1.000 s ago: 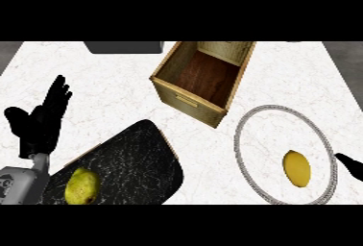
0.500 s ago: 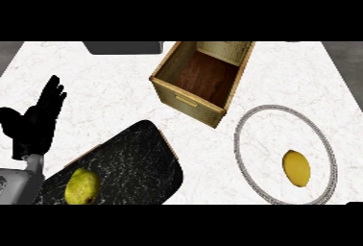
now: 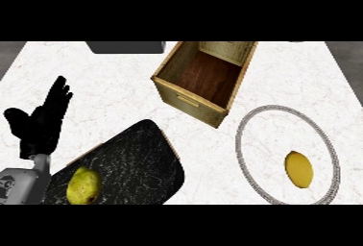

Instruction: Pick the lemon from the placemat and place it in the basket

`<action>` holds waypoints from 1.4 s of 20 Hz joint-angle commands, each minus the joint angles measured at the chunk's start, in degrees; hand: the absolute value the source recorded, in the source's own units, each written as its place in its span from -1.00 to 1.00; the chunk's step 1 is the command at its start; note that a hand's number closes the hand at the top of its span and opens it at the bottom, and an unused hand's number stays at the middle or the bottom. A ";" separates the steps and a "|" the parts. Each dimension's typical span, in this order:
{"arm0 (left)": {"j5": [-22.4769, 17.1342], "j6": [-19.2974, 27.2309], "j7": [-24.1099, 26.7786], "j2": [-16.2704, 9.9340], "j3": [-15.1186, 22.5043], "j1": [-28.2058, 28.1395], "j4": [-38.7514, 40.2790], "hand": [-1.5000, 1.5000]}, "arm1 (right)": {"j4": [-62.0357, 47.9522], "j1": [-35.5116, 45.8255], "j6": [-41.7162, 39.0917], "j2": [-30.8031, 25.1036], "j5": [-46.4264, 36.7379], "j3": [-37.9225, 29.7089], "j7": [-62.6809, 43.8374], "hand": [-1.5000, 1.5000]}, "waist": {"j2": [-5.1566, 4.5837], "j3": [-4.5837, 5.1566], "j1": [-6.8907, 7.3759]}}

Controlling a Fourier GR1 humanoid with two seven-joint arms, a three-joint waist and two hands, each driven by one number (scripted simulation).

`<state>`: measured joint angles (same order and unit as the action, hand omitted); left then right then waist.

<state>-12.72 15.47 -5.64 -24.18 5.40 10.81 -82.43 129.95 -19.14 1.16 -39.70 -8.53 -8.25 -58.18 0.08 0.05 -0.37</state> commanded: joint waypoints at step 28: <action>9.58 -4.77 0.39 9.54 -6.93 1.51 2.52 0.00 | -17.28 0.89 5.22 27.30 -27.25 7.75 24.04 -1.00 | -0.06 -0.05 0.12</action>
<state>-4.88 10.13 -7.07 -17.29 -1.40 12.08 -81.45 113.36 -18.22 6.43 -14.47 -34.10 -0.46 -35.04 0.02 0.00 -0.21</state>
